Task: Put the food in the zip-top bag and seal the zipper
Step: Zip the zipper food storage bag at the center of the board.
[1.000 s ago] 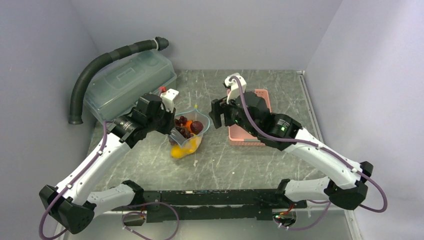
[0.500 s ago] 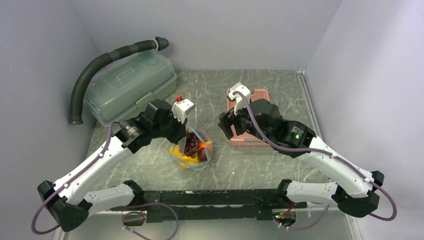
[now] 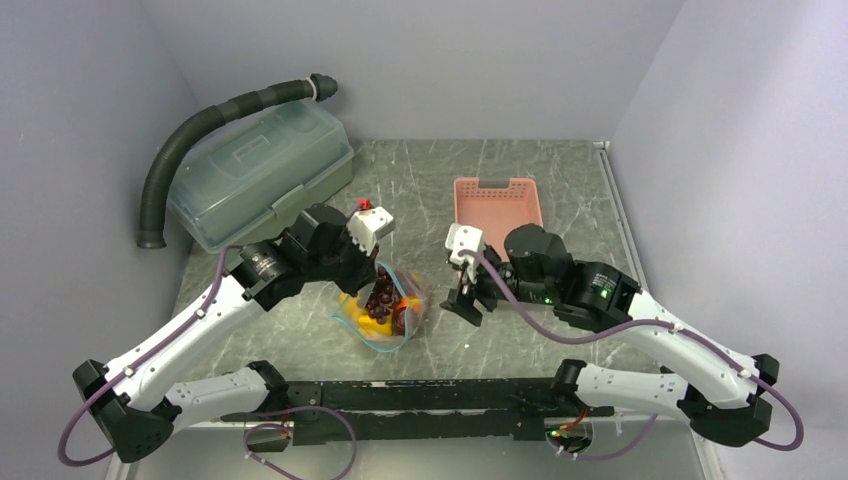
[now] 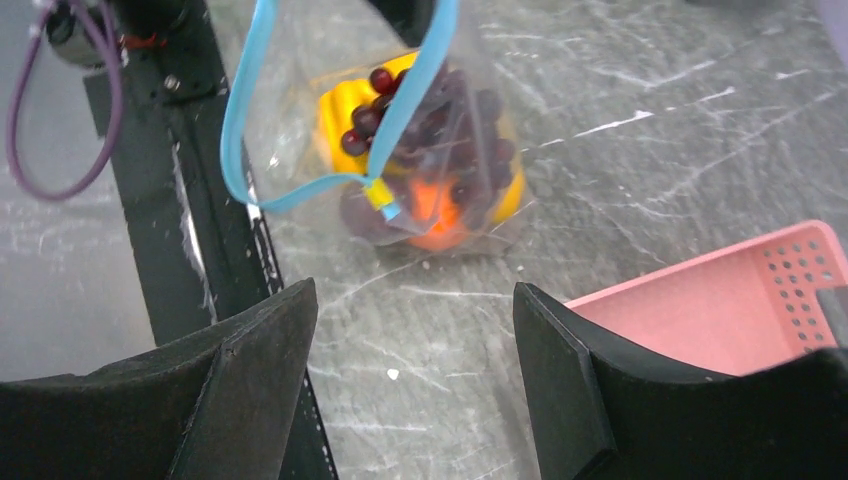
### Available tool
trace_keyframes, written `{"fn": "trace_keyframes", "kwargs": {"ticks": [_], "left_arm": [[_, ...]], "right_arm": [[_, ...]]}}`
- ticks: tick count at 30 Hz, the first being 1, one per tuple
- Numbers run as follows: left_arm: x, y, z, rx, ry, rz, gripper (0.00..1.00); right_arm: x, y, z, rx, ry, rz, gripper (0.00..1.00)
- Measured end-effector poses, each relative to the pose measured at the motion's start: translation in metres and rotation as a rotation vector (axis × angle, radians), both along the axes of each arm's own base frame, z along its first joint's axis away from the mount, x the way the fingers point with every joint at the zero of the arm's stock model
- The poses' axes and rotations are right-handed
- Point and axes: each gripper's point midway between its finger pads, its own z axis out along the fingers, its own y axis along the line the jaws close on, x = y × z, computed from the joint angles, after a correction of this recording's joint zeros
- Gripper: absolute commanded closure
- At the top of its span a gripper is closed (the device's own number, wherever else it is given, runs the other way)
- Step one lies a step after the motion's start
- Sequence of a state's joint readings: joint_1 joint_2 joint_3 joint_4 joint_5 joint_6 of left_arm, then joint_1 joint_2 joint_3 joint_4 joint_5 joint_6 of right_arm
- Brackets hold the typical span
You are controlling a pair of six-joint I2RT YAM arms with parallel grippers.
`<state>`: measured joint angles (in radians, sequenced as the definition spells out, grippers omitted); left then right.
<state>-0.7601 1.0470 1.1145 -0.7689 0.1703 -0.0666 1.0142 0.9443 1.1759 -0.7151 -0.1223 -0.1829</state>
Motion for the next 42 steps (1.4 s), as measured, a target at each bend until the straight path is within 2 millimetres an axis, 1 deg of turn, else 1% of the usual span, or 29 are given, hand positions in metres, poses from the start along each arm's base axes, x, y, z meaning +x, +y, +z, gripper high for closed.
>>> {"fn": "trace_keyframes", "kwargs": {"ticks": [2, 6, 10, 16, 27, 35, 42], "left_arm": [[0.0, 0.0, 0.0, 0.0, 0.0, -0.001, 1.0], [-0.001, 0.0, 0.0, 0.001, 0.0, -0.003, 1.0], [-0.001, 0.0, 0.0, 0.002, 0.001, -0.003, 1.0], [-0.002, 0.0, 0.0, 0.001, 0.002, -0.005, 1.0], [-0.004, -0.001, 0.0, 0.001, 0.003, -0.011, 1.0], [-0.004, -0.001, 0.0, 0.0, 0.002, -0.013, 1.0], [-0.004, -0.001, 0.0, 0.0, 0.003, -0.014, 1.0]], "right_arm": [[-0.009, 0.002, -0.009, -0.02, -0.006, 0.064, 0.27], [-0.021, 0.004, -0.026, -0.058, -0.028, 0.154, 0.3], [-0.025, 0.008, -0.033, -0.086, -0.07, 0.222, 0.34], [-0.03, 0.02, -0.045, -0.137, -0.18, 0.354, 0.35], [-0.018, 0.042, -0.054, -0.179, -0.297, 0.423, 0.47], [-0.013, 0.057, -0.073, -0.225, -0.314, 0.446, 0.5], [-0.005, 0.061, -0.087, -0.269, -0.327, 0.432, 0.59]]}}
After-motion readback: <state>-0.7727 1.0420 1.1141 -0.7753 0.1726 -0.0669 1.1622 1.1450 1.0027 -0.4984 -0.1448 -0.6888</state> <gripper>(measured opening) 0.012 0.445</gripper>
